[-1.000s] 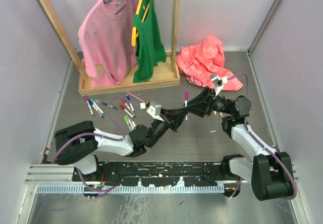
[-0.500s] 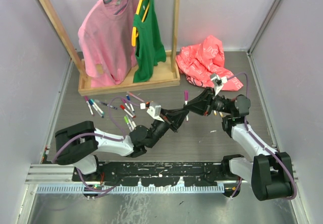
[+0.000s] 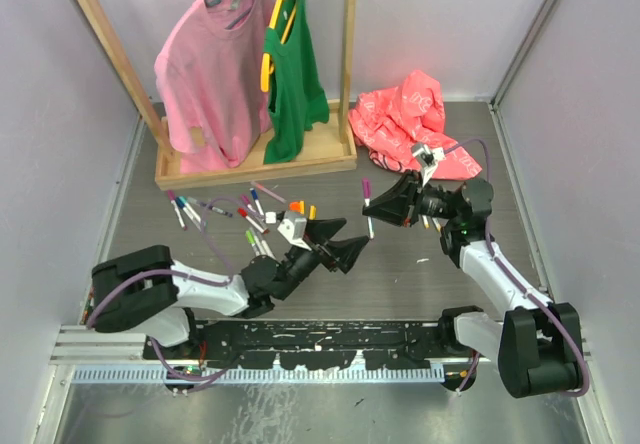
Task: Open the pen caps
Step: Pick up the pen from the center of the board, then open the pen cap from the pen.
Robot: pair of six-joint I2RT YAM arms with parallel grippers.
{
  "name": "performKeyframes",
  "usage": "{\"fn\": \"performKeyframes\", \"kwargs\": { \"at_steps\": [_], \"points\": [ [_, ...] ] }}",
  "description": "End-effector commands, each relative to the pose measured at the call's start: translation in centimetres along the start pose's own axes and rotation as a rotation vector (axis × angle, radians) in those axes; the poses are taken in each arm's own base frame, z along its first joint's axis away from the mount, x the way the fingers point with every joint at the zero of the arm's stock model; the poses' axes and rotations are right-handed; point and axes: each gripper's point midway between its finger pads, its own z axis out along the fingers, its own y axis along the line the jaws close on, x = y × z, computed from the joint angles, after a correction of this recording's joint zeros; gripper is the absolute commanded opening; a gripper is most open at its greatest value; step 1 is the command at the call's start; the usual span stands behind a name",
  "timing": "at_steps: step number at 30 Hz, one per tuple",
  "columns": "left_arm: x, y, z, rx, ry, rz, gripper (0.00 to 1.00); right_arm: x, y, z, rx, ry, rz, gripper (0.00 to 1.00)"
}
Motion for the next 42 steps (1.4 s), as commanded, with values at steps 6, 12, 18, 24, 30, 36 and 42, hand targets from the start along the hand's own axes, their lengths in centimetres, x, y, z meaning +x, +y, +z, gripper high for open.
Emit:
{"fn": "performKeyframes", "kwargs": {
  "at_steps": [6, 12, 18, 24, 30, 36, 42],
  "points": [
    [-6.4, 0.2, -1.4, 0.081, 0.08, -0.08, 0.83, 0.0, 0.3, 0.0, -0.052, 0.149, -0.092, 0.01],
    [-10.0, -0.1, -1.6, 0.088, 0.136, -0.168, 0.98, 0.8, 0.8, -0.1, -0.108, 0.195, -0.085, 0.01],
    [-11.5, -1.2, -0.3, 0.178, 0.18, -0.265, 0.98, 1.2, 1.0, 0.0, -0.128, 0.205, -0.089, 0.01],
    [-10.2, -1.5, 1.6, 0.208, 0.215, -0.322, 1.0, 1.3, 1.1, 0.0, -0.137, 0.21, -0.09, 0.01],
    [-10.2, -2.1, 3.2, 0.252, 0.195, -0.374, 0.86, 1.5, 1.2, 0.2, -0.147, 0.219, -0.085, 0.01],
    [-8.1, -1.8, 4.7, 0.276, 0.231, -0.429, 0.63, 1.7, 1.3, 0.3, -0.154, 0.223, -0.083, 0.01],
    [-6.9, -2.1, 5.6, 0.318, 0.248, -0.478, 0.39, 1.8, 1.4, 0.3, -0.156, 0.227, -0.078, 0.01]
  ]
}}
